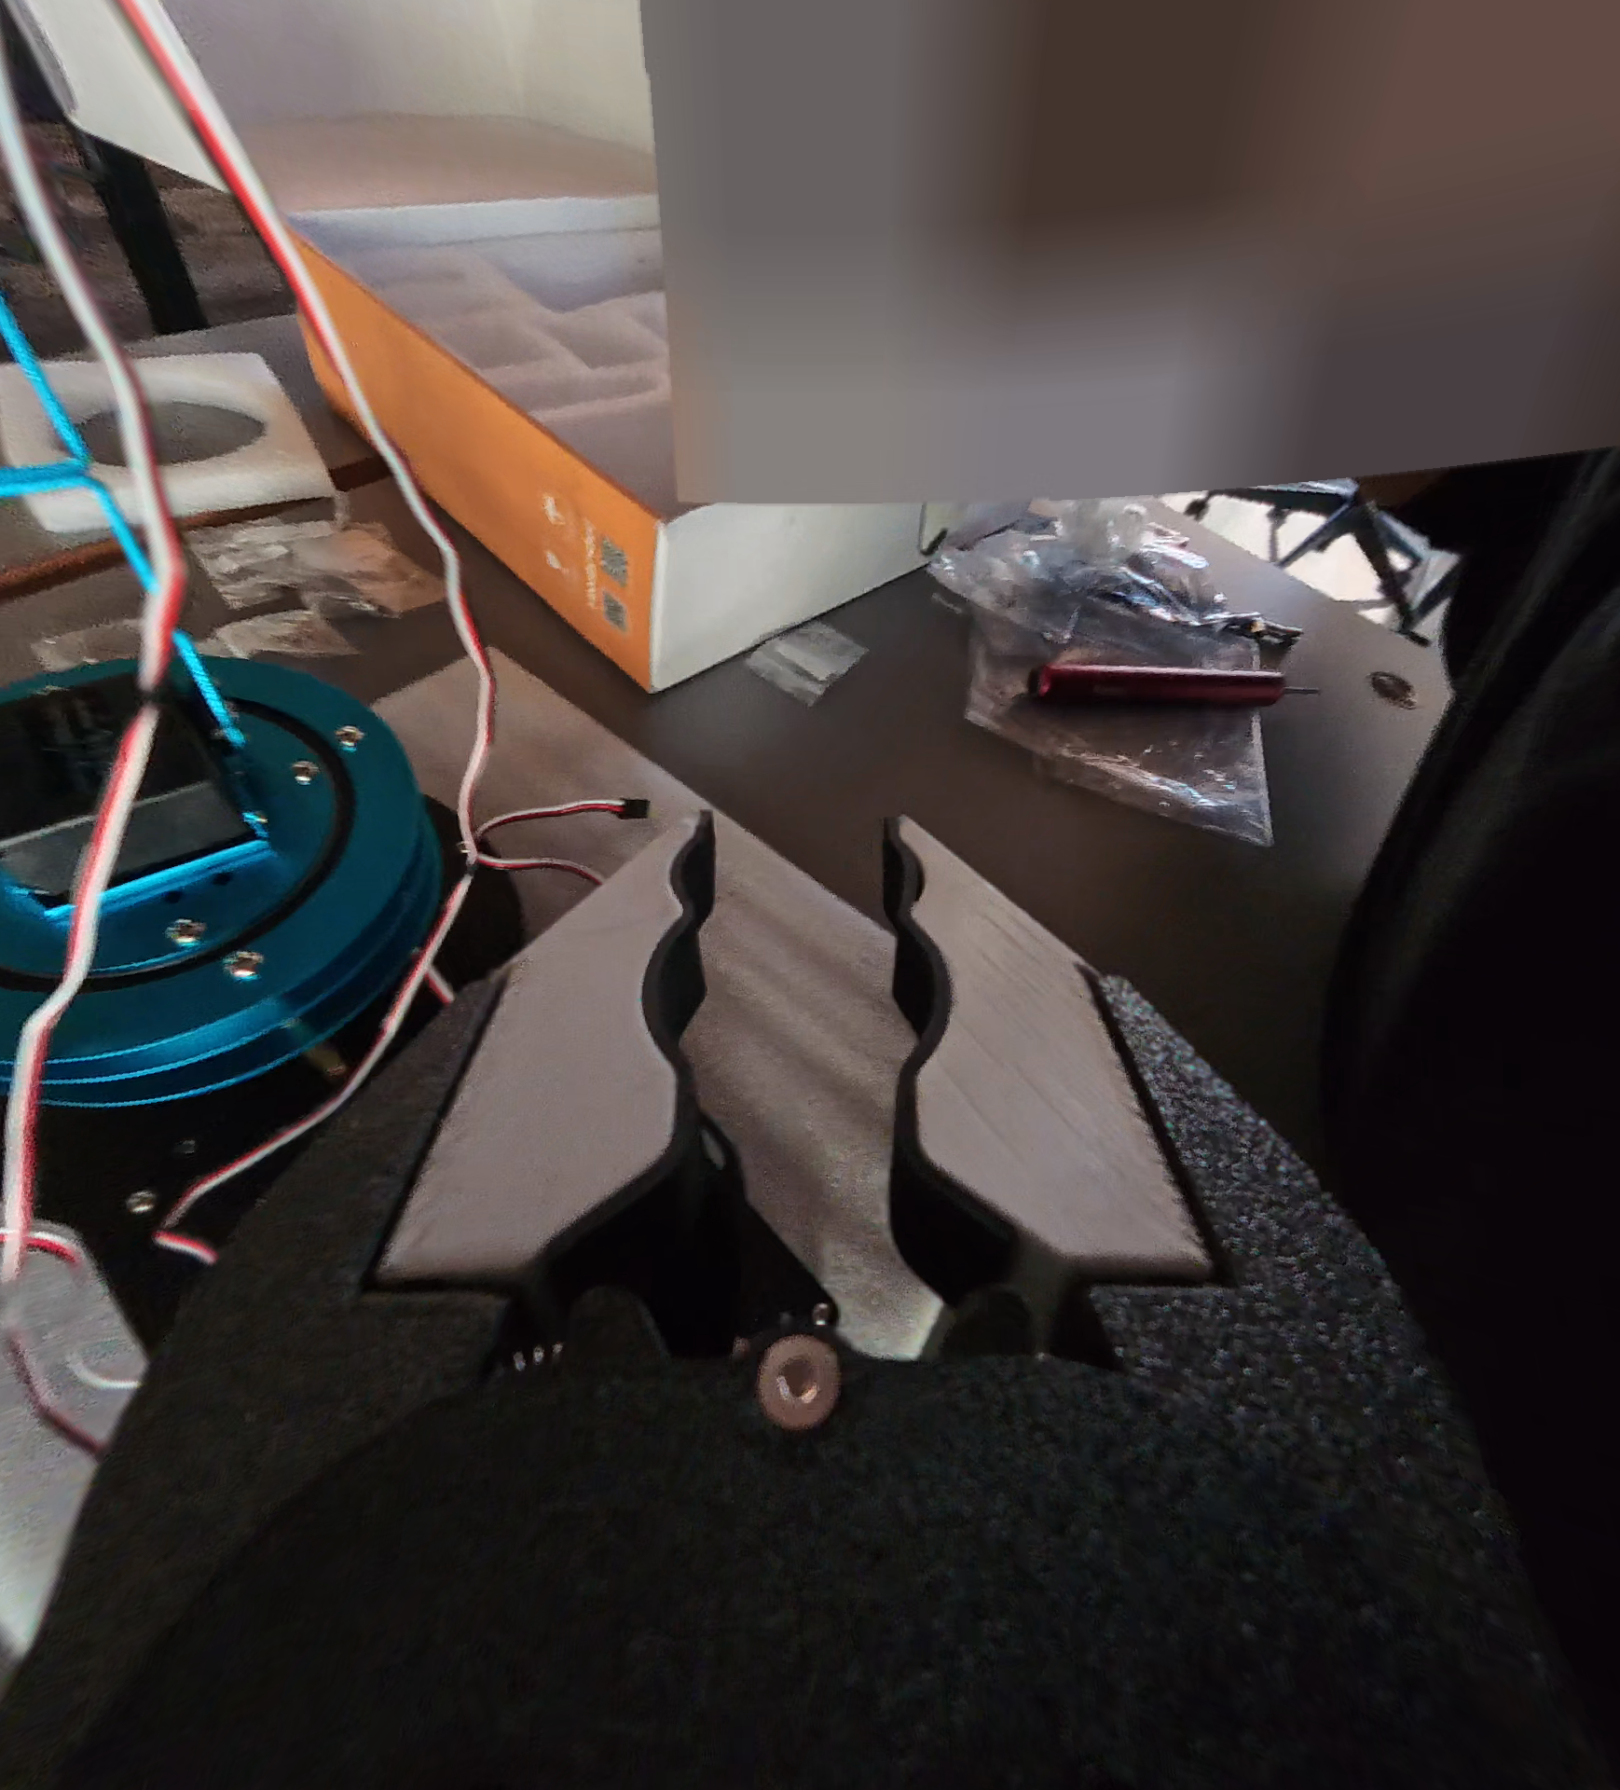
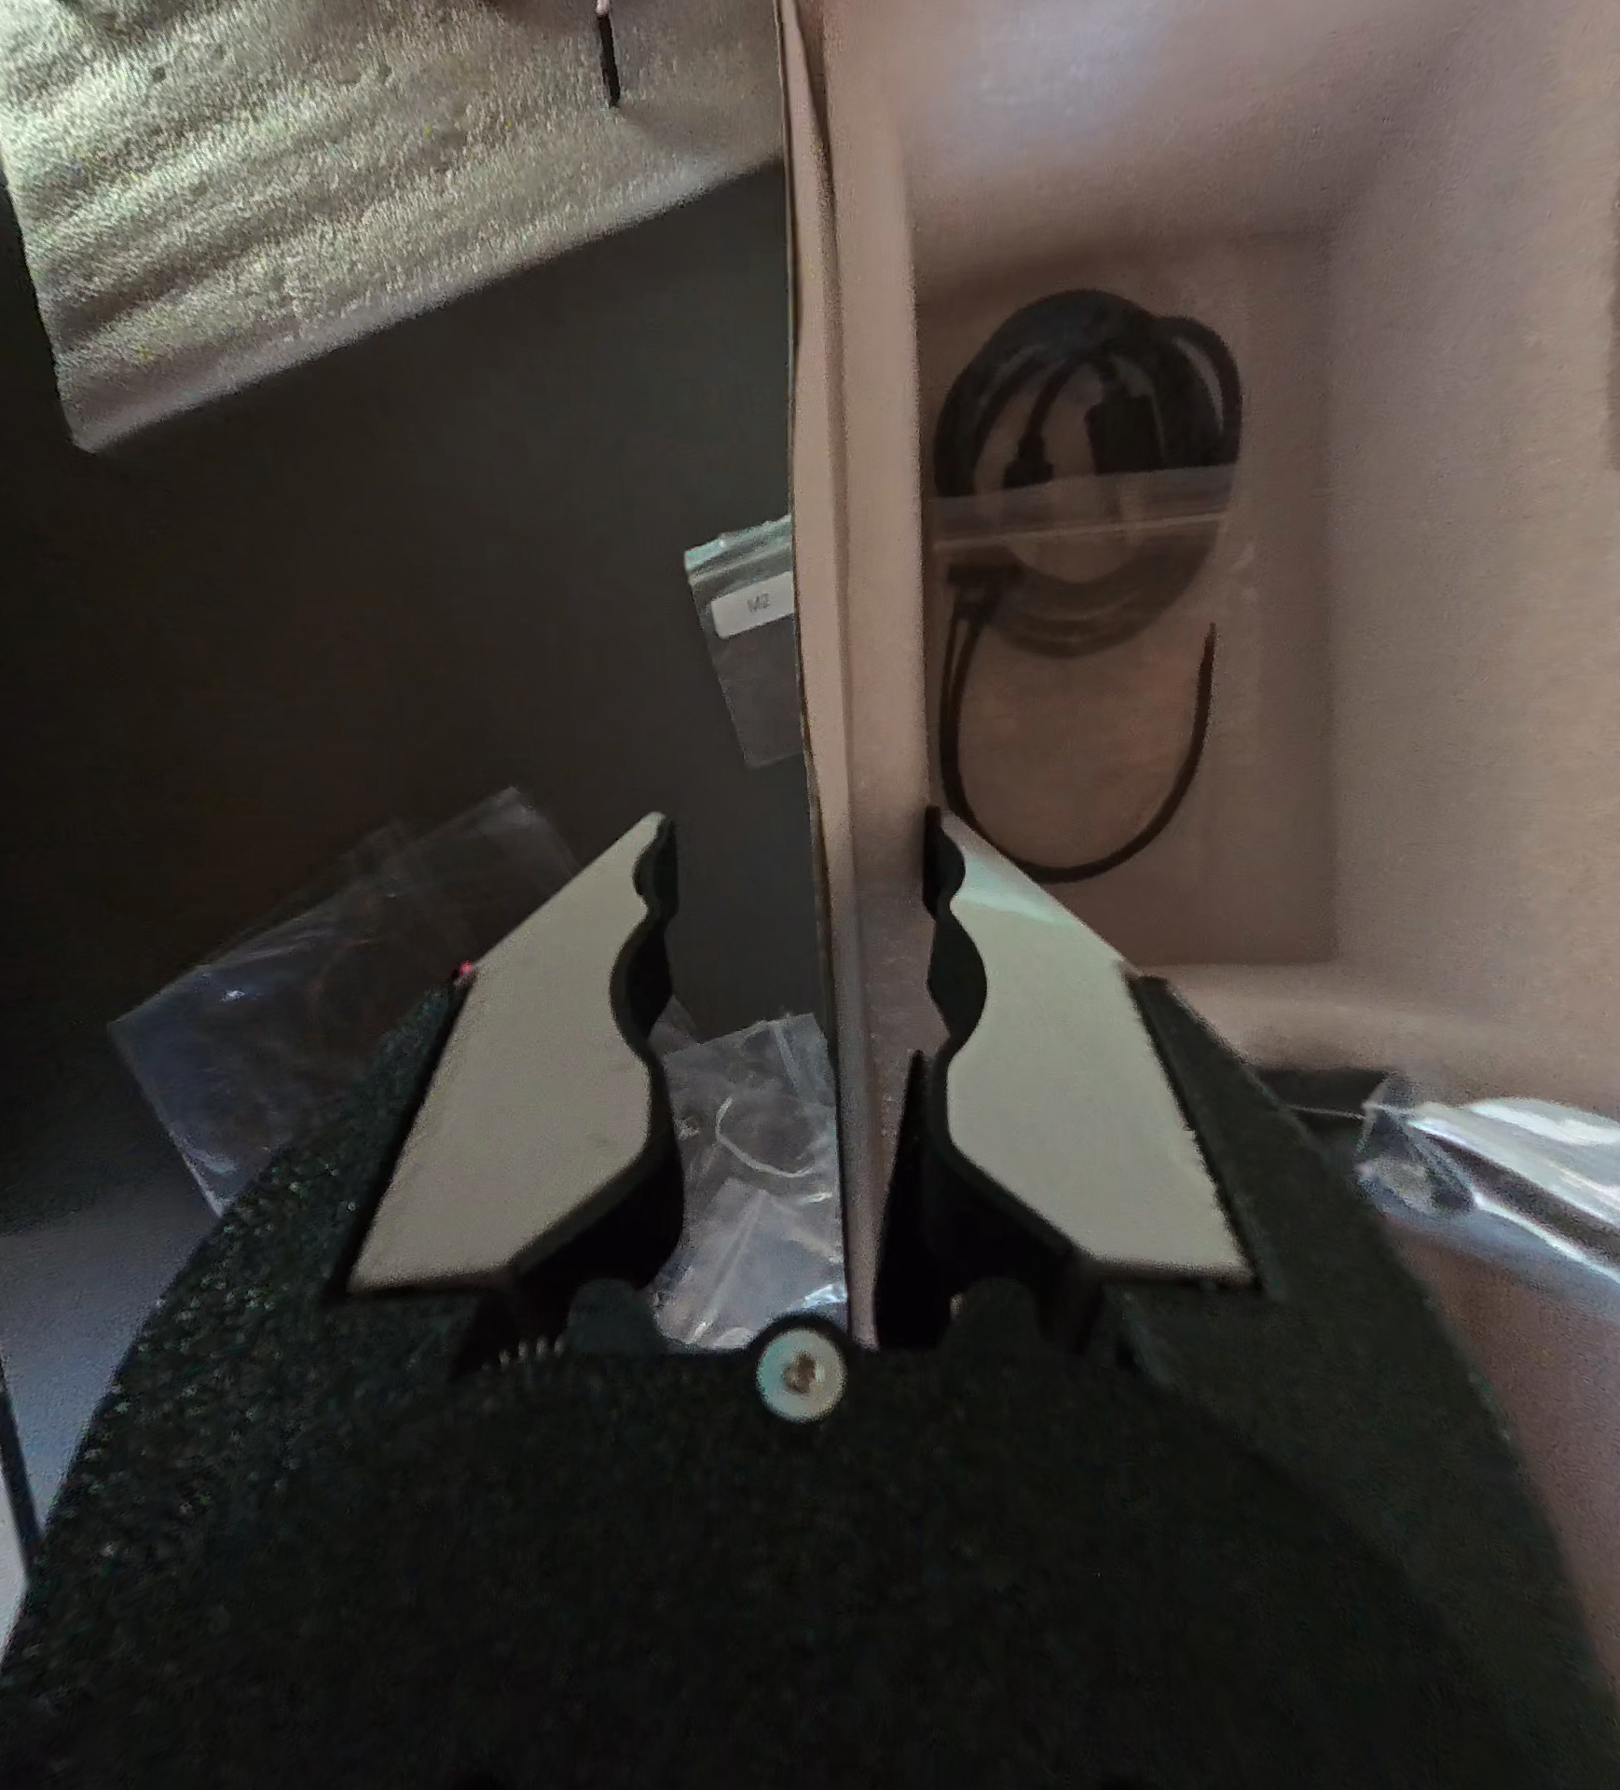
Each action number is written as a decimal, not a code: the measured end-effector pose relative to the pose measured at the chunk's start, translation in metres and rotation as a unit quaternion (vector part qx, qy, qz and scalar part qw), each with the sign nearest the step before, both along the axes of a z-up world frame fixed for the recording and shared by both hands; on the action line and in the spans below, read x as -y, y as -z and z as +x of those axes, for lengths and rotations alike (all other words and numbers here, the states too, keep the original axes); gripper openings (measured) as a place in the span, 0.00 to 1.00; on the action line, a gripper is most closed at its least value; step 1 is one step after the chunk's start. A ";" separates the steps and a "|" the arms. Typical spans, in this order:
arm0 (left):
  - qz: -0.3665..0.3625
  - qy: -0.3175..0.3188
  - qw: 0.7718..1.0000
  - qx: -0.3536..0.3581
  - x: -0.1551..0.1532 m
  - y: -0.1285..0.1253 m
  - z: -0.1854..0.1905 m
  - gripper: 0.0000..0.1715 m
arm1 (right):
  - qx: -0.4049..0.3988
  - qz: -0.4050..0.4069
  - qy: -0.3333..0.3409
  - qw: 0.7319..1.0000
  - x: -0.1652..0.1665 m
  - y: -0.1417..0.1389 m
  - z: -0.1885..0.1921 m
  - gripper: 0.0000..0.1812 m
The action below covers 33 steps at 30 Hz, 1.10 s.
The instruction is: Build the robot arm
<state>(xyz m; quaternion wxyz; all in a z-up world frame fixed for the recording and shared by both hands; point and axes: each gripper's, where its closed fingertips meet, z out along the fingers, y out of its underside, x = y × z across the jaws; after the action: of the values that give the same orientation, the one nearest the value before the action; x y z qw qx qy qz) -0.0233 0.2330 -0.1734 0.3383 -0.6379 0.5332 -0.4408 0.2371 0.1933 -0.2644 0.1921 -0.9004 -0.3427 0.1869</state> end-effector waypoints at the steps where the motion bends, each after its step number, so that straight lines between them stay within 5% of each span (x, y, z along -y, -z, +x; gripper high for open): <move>1: -0.005 0.004 1.000 0.002 0.005 0.001 -0.001 0.20 | -0.003 0.003 0.002 1.000 -0.001 -0.004 -0.001 0.29; 8: 0.014 0.010 1.000 -0.014 0.009 0.012 -0.017 0.20 | 0.044 0.146 0.123 0.981 -0.002 -0.076 0.056 0.26; 12: 0.014 0.007 1.000 -0.004 0.000 0.012 -0.021 0.20 | 0.065 0.154 0.194 0.967 0.025 -0.091 0.089 0.23; 26: 0.002 0.016 1.000 -0.005 -0.003 0.022 -0.010 0.20 | 0.152 0.097 0.161 0.970 0.033 -0.047 0.114 0.16; 33: 0.020 0.031 0.999 -0.008 0.006 0.022 -0.005 0.20 | 0.117 -0.119 0.085 0.982 0.021 0.013 0.113 0.23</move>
<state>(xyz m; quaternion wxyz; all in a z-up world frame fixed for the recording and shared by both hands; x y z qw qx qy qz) -0.0287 0.2268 -0.1958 0.3330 -0.6173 0.5642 -0.4355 0.3500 0.1720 -0.2777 0.0572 -0.9584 -0.2598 0.1029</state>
